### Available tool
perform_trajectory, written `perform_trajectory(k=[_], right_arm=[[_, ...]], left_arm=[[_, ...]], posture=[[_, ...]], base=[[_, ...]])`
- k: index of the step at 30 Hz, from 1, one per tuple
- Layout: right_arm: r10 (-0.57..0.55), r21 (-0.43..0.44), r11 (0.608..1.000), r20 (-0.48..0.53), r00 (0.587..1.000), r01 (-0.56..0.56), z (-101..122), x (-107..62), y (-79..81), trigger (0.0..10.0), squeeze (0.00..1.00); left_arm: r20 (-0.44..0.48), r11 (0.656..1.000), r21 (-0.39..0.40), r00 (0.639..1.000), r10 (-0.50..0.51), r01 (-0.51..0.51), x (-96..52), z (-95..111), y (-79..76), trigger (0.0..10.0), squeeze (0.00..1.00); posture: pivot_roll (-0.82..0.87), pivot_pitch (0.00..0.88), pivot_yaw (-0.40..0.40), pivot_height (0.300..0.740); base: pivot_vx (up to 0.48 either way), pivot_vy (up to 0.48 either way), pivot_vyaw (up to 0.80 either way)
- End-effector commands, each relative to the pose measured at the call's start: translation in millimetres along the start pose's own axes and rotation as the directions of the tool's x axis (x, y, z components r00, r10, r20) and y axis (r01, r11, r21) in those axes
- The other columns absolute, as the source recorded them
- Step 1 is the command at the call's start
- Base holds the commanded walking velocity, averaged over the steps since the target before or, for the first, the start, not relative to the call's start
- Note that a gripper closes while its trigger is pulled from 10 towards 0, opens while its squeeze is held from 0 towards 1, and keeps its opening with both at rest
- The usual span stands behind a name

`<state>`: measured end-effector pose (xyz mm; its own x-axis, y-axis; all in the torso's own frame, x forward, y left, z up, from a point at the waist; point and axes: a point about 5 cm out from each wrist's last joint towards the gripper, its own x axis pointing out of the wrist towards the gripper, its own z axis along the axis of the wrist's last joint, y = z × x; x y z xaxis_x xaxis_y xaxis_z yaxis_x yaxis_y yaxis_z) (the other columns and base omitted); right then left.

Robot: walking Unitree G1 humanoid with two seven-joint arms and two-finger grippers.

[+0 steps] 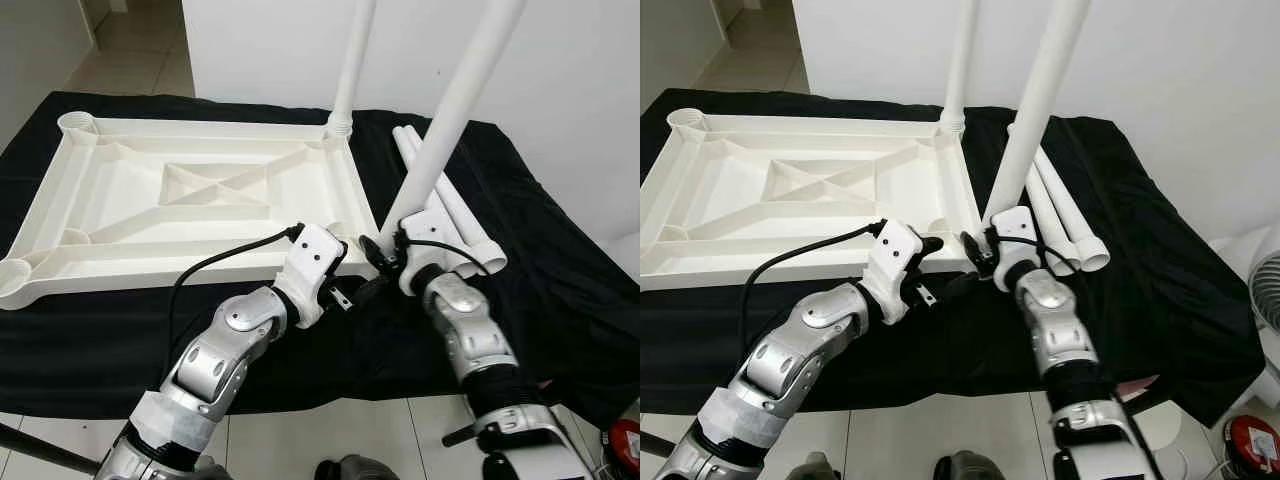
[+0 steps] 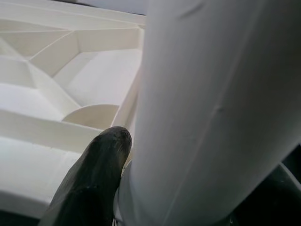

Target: Building children table

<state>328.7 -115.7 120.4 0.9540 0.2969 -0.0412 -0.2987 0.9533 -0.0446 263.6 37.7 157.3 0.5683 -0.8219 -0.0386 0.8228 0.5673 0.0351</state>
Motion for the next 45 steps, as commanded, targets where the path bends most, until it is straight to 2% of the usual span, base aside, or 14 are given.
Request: perform_trajectory(k=[1,4,7,10,16,17,25,32,34,36,39,40,41,45], right_arm=[[-0.055,0.053,0.997,-0.067,0.996,0.058,-12,-1.1,5.3,10.0,0.00],[-0.104,0.060,0.992,-0.067,0.992,0.108,-11,0.2,8.5,10.0,0.00],[-0.184,0.105,0.976,-0.053,0.982,0.188,-3,6.4,17.6,10.0,0.00],[-0.171,0.108,0.979,-0.025,0.985,0.173,5,8.4,22.3,10.0,0.00],[-0.202,0.078,0.976,-0.032,0.979,0.204,6,4.9,17.4,10.0,0.00],[-0.206,0.077,0.975,-0.033,0.978,0.208,6,4.5,17.3,10.0,1.00],[-0.174,0.074,0.982,0.013,0.985,0.173,9,-0.4,18.3,10.0,1.00],[-0.093,0.032,0.995,0.025,0.995,0.093,8,-8.8,9.0,10.0,1.00],[-0.010,0.009,1.000,0.017,1.000,0.009,5,-12.6,-1.0,10.0,0.00],[0.054,-0.010,0.998,0.014,0.998,-0.054,5,-14.2,-10.6,10.0,0.00],[0.100,-0.042,0.994,0.022,0.995,-0.099,6,-14.1,-14.0,10.0,0.00],[0.186,-0.083,0.979,0.024,0.982,-0.184,8,-13.1,-18.6,10.0,0.00],[0.213,-0.095,0.973,0.021,0.977,-0.210,8,-12.1,-20.3,10.0,0.00],[0.264,-0.133,0.956,0.004,0.965,-0.261,9,-4.7,-22.0,10.0,0.00]], left_arm=[[-0.005,0.997,0.005,0.997,-0.079,0.079,0.5,1,-7.8,10.0,0.00],[-0.005,0.997,0.004,0.997,-0.079,0.079,0.2,1,-7.8,10.0,0.00],[-0.004,0.997,0.000,0.997,-0.077,0.077,0.2,1,-8.8,10.0,0.00],[-0.003,0.997,-0.005,0.997,-0.078,0.078,0.6,1,-10.3,10.0,0.00],[-0.003,0.997,-0.006,0.997,-0.077,0.077,0.6,1,-10.0,10.0,0.00],[-0.003,0.997,-0.007,0.997,-0.076,0.076,0.6,1,-9.9,10.0,0.00],[-0.002,0.997,-0.010,0.997,-0.075,0.075,1.0,1,-10.9,10.0,0.00],[-0.004,0.997,-0.008,0.997,-0.072,0.072,0.6,1,-9.2,10.0,0.00],[-0.005,0.997,-0.007,0.997,-0.075,0.075,-0.1,1,-9.1,10.0,0.00],[-0.008,0.997,-0.006,0.997,-0.078,0.078,-0.1,1,-8.4,10.0,0.00],[-0.008,0.997,-0.005,0.997,-0.080,0.080,0.0,1,-8.0,10.0,0.00],[-0.009,0.996,-0.002,0.996,-0.086,0.086,0.2,2,-7.9,10.0,0.00],[-0.009,0.996,-0.001,0.996,-0.089,0.089,0.2,2,-7.7,10.0,0.00],[-0.011,0.996,0.004,0.996,-0.093,0.093,0.5,2,-6.8,10.0,0.00]], posture=[[0.09,0.014,-0.083,0.740],[0.10,0.017,-0.088,0.740],[0.10,0.019,-0.089,0.740],[0.10,0.020,-0.094,0.740],[0.10,0.020,-0.099,0.740],[0.10,0.020,-0.099,0.740],[0.10,0.019,-0.101,0.740],[0.10,0.018,-0.100,0.740],[0.09,0.016,-0.094,0.740],[0.10,0.014,-0.091,0.740],[0.10,0.011,-0.088,0.740],[0.10,0.007,-0.085,0.740],[0.10,0.005,-0.085,0.740],[0.10,0.001,-0.080,0.740]], base=[[0.000,0.000,0.00],[0.000,0.000,0.00],[0.000,0.000,0.00],[0.000,0.000,0.00],[0.000,0.000,0.00],[0.000,0.000,0.00],[0.000,0.000,0.00],[0.000,0.000,0.00],[0.000,0.000,0.00],[0.000,0.000,0.00],[0.000,0.000,0.00],[0.000,0.000,0.00],[0.000,0.000,0.00],[0.000,0.000,0.00]])
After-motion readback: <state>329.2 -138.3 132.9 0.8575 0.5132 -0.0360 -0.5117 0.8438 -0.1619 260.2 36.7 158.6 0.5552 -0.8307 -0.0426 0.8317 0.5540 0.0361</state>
